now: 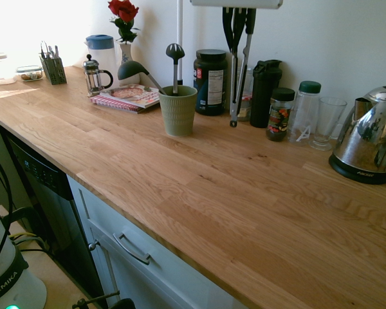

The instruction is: Put the tongs back in the holder

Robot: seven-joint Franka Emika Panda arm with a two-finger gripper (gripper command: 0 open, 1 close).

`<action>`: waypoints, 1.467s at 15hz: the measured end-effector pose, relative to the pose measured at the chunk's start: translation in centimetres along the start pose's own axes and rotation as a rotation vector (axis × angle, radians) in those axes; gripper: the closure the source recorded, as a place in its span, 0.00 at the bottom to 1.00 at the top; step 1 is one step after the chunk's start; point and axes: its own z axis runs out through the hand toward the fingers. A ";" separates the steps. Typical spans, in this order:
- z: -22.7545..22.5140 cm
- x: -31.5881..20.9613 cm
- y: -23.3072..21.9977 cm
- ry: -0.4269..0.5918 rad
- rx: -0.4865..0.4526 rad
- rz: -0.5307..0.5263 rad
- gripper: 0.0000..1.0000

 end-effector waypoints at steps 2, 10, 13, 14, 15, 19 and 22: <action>-3.6 -1.5 -3.9 0.028 0.034 -0.055 1.00; -0.9 -7.9 -17.7 0.031 0.060 -0.114 1.00; 2.8 -7.0 -17.7 0.052 0.043 -0.094 1.00; 3.6 -6.9 -17.6 0.050 0.037 -0.088 1.00; 4.3 -6.9 -17.5 0.040 0.031 -0.083 1.00; 7.1 -7.2 -16.8 -0.018 0.011 -0.059 1.00; 7.8 -7.4 -16.5 -0.042 -0.002 -0.048 0.00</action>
